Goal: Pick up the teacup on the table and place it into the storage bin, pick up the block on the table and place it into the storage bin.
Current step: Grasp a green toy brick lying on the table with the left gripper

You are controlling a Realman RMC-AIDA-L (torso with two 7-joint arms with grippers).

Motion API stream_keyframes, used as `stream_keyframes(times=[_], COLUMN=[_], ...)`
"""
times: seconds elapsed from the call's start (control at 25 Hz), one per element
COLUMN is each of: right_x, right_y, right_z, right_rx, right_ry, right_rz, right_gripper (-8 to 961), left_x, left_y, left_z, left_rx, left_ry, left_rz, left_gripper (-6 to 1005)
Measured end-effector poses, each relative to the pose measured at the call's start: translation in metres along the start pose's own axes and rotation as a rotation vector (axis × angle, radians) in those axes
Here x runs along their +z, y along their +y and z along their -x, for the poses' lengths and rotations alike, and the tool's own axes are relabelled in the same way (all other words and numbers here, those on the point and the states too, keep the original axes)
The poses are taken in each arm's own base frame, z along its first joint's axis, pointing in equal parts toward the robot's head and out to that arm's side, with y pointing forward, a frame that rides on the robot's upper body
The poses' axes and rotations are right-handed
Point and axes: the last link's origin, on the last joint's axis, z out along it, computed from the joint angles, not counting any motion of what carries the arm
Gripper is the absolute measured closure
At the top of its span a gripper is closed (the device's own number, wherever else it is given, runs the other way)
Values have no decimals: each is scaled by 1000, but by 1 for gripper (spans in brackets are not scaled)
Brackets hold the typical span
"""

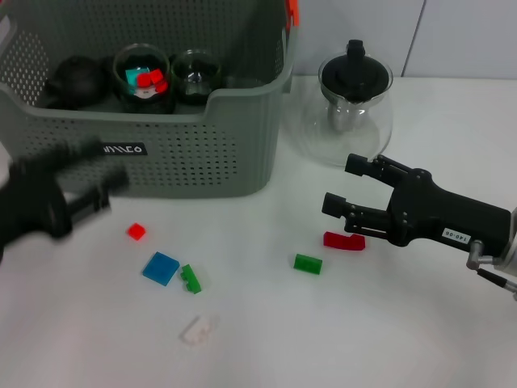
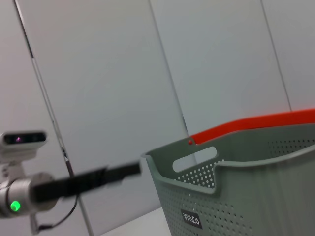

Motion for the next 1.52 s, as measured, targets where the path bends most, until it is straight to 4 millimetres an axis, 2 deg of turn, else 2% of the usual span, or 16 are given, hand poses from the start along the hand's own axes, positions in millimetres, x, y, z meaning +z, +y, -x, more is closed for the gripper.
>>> stream_keyframes(times=[0.16,0.32,0.48,0.56,0.72,1.04,1.24,1.52], right_x=[2,3,3,3,3,3,3,1], right_y=[1,1,2,2,2,2,3,3], right_z=[-1,-2,-2,-3,-4,-4,-5,-6], right_rx=[5,6,7,13,18,17,18,23], right_ry=[3,5,6,7,9,12,12,6], right_rz=[2,3,4,4,6,7,7,2], right_gripper=[9,9,9,9,9,9,9,9], left_x=[-10,-11,-3,1,4,22,40,50], left_y=[9,8,7,13,22,33,31,30], left_z=[23,47,59,66,72,83,87,88], left_rx=[35,69,86,146,198,179,178,196], left_ry=[-161,-338,-401,-397,-376,-348,-356,-374], left_rz=[37,46,36,39,49,87,90,102], left_gripper=[418,418,419,419,419,419,420,420])
